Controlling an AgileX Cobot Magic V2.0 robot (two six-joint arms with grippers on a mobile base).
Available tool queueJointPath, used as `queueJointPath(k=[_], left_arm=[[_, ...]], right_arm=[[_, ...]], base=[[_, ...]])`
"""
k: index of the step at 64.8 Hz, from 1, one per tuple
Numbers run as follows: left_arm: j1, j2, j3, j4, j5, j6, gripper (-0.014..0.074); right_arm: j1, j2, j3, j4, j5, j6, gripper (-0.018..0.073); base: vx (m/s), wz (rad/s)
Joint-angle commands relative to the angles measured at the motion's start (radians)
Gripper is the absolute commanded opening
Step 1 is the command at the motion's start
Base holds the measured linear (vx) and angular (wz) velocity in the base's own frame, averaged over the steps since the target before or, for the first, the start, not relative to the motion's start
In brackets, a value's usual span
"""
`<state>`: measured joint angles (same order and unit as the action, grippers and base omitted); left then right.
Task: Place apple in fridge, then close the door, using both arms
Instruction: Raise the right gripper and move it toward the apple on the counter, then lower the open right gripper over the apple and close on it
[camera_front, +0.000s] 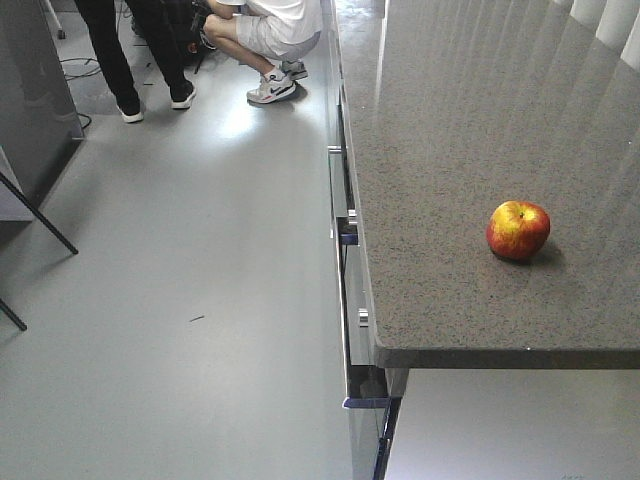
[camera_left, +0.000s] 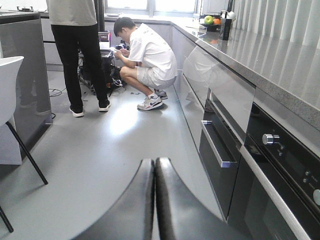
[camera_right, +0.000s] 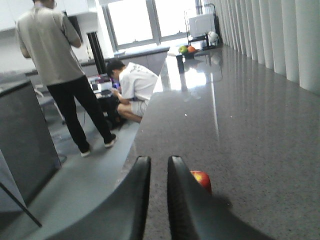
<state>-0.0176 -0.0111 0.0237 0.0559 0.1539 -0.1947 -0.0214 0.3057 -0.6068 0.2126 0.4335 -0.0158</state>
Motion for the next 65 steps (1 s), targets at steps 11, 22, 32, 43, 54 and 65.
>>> queueJointPath(k=[11,22,32,43,54,65], left_arm=[[-0.004,-0.014,-0.017,0.0,-0.076,-0.009,-0.0006],[-0.004,-0.014,-0.017,0.0,-0.076,-0.009,-0.0006],[-0.004,-0.014,-0.017,0.0,-0.076,-0.009,-0.0006],[-0.004,-0.014,-0.017,0.0,-0.076,-0.009,-0.0006],[-0.004,-0.014,-0.017,0.0,-0.076,-0.009,-0.0006],[-0.004,-0.014,-0.017,0.0,-0.076,-0.009,-0.0006]], right_arm=[[0.001,0.202,-0.119,0.015,-0.051,-0.108,0.0587],[0.0,0.284,-0.128,-0.005,-0.135,-0.151,0.0727],[0.0,0.394,-0.214,-0.004,-0.089,-0.177,0.0716],[0.0,0.572,-0.376,0.01,-0.076,-0.15,0.0706],[0.0,0.775,-0.553,0.007,-0.005,-0.137,0.0699],[0.0,0.967,-0.713,0.007,0.077,-0.131,0.0691]], base=[[0.0,0.0],[0.0,0.0],[0.0,0.0],[0.0,0.0],[0.0,0.0],[0.0,0.0]])
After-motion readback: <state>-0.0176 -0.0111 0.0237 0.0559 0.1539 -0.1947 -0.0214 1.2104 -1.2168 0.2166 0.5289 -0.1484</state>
